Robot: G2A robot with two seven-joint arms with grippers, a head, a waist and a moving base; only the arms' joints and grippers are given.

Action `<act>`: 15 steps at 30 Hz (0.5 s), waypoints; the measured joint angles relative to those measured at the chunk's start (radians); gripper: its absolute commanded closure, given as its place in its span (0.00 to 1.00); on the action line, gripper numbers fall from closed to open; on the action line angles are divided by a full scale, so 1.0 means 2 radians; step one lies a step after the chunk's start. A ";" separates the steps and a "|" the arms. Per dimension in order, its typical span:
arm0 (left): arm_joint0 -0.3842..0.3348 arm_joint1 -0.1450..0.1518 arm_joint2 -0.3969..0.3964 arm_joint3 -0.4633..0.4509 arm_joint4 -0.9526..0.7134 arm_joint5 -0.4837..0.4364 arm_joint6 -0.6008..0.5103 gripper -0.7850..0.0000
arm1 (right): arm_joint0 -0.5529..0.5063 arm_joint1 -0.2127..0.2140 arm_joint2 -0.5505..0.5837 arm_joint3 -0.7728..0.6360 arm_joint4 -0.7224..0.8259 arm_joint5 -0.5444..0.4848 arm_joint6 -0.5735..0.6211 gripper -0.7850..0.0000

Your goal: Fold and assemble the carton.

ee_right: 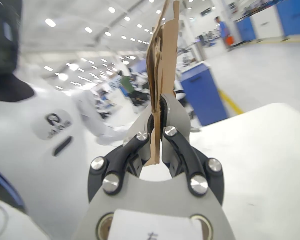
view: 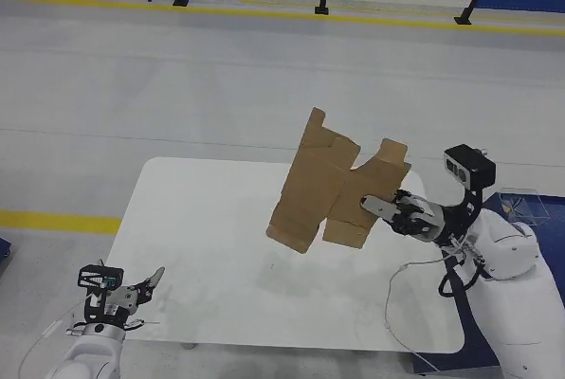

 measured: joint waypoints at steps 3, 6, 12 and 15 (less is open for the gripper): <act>0.000 0.000 0.000 0.000 0.000 0.000 0.000 0.00 | -0.039 -0.004 0.075 -0.089 -0.191 0.000 -0.101 1.00; 0.000 0.000 0.000 0.000 0.000 0.000 0.000 0.00 | -0.084 -0.011 0.110 -0.160 -0.334 0.007 -0.199 1.00; 0.000 0.000 0.000 0.000 0.000 0.000 0.000 0.00 | -0.140 -0.019 0.119 -0.263 -0.597 -0.018 -0.351 1.00; 0.000 0.000 0.000 0.000 0.000 0.000 0.000 0.00 | -0.153 -0.019 0.098 -0.282 -0.726 -0.026 -0.408 1.00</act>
